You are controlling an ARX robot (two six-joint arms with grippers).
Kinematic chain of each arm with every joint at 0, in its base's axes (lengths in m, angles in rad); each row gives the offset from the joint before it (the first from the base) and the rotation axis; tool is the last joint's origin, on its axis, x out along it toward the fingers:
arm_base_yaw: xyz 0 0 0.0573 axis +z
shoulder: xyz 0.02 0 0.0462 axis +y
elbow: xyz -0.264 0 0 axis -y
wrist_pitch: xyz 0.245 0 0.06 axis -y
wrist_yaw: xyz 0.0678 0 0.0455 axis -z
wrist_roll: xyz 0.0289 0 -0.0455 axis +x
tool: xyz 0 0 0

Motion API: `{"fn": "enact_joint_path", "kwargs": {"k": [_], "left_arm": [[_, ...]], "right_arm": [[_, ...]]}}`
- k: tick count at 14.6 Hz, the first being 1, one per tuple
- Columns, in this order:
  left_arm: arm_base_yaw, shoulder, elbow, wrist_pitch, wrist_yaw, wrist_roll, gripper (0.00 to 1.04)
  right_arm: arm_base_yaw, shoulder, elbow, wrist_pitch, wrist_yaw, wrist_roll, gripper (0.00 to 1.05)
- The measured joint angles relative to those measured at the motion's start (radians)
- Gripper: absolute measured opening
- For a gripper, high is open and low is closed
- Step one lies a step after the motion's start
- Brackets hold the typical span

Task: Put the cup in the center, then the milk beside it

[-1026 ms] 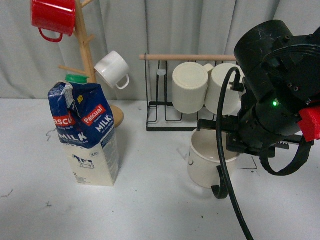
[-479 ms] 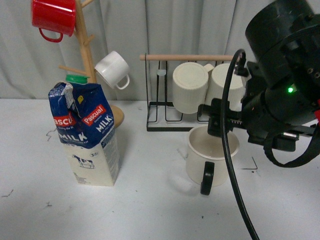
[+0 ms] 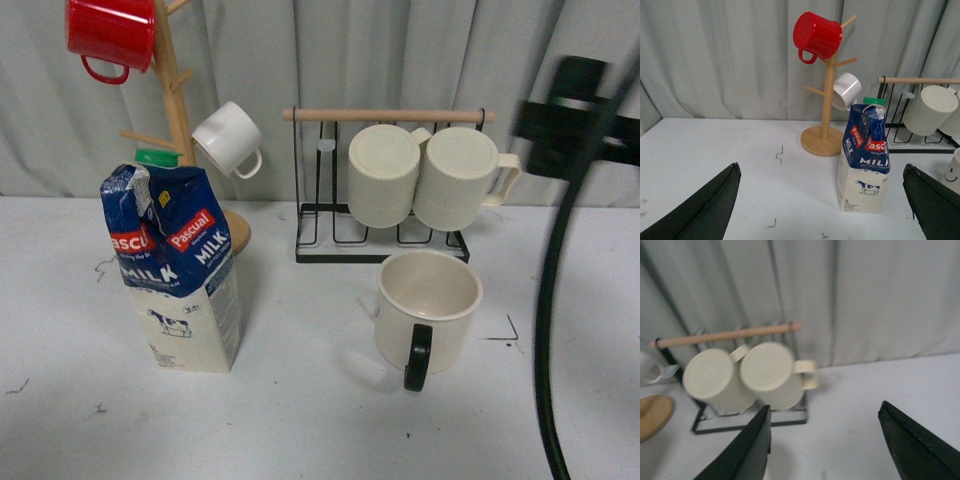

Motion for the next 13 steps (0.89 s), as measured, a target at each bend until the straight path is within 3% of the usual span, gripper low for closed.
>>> {"fn": "enact_joint_path", "kwargs": {"k": [2, 6, 10, 13], "left_arm": [[0.0, 0.0, 0.0, 0.0, 0.002, 0.0, 0.98], [0.0, 0.0, 0.0, 0.0, 0.001, 0.0, 0.98], [0.0, 0.0, 0.0, 0.0, 0.0, 0.0, 0.98], [0.0, 0.0, 0.0, 0.0, 0.001, 0.0, 0.98]], "right_arm": [[-0.114, -0.283, -0.21, 0.103, -0.051, -0.123, 0.49], [-0.161, -0.509, -0.419, 0.072, -0.129, -0.177, 0.02], [-0.261, -0.687, -0.51, -0.003, -0.207, -0.176, 0.02], [-0.258, -0.824, -0.554, -0.085, -0.214, -0.176, 0.02]]}}
